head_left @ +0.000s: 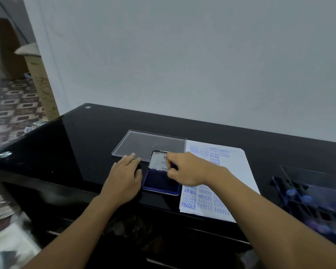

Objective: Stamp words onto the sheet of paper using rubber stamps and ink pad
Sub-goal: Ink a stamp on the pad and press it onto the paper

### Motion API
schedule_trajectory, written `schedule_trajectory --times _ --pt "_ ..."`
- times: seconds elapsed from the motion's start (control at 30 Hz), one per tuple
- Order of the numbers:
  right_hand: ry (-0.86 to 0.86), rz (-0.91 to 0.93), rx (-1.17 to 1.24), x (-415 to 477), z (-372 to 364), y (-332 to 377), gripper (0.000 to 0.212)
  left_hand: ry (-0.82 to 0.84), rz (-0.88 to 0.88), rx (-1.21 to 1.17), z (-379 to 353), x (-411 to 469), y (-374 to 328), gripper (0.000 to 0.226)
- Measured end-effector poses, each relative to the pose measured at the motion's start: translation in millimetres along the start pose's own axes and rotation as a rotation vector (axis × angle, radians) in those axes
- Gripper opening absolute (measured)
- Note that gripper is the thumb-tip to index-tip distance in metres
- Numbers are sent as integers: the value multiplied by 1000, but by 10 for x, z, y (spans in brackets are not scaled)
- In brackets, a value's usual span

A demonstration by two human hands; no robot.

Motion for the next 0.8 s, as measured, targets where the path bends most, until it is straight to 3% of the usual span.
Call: schedule_trajectory --times 0.47,0.8 --pt "-199 -7 -108 19 -161 60 12 -6 -32 115 -43 -8 13 45" --pt "-261 -1 -30 29 -176 -4 11 -5 -42 149 -65 -4 22 46"
Point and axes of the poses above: each hand's wrist, its own x-axis towards the middle knuckle, its own z-axis out of the back of the hand, y = z × x, the point moved 9 cm from there along x, towards the middle knuckle, and after that the axes turned 15 degrees about -z, right-handed, at the moved point
